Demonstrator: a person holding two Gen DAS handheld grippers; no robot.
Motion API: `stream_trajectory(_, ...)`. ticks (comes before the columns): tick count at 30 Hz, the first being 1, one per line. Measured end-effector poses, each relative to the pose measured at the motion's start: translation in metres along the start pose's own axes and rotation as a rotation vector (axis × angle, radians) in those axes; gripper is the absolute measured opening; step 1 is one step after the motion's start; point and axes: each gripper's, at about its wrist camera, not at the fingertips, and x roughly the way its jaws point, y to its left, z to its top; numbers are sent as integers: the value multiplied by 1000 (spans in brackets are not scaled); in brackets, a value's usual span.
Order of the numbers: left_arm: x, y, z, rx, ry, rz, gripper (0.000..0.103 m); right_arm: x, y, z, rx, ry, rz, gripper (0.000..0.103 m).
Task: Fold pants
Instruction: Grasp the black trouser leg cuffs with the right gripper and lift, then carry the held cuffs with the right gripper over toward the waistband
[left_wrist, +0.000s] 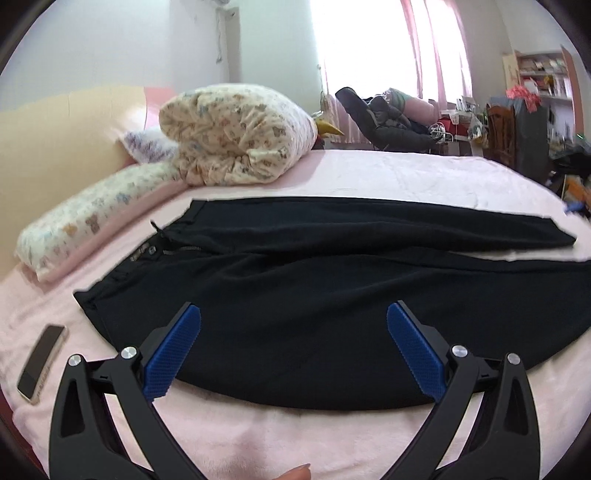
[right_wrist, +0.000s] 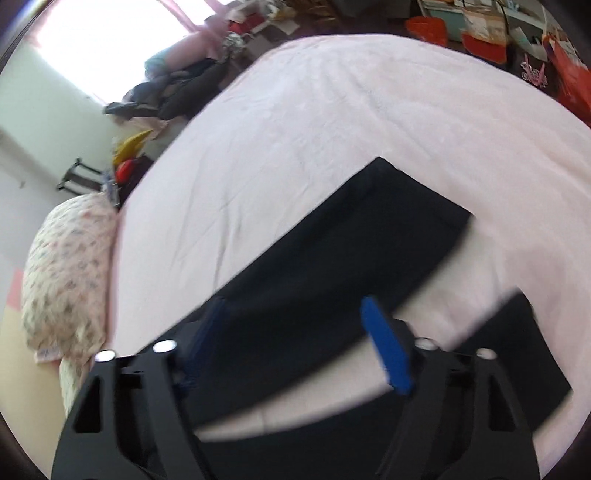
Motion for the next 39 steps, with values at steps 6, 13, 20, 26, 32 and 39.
stream_trajectory(6,5,-9,-5,65,-23,-12,101,72,22,30,-1,-15,-216,59)
stream_trajectory(13,20,-3,-8,34,46,-73,101,125,46,37,64,-96,-468,63)
stream_trajectory(20,18,-8,-12,70,49,-106,101,137,52,9,-119,-200,-548,42)
stream_trajectory(26,22,-13,-13,96,75,-118,101,111,19,15,30,-188,-293,14)
stream_trajectory(32,27,-4,-14,54,90,-161,101,89,-15,13,227,-178,-6,7)
stream_trajectory(39,22,6,-13,-5,74,-149,101,54,-32,1,281,-190,172,7)
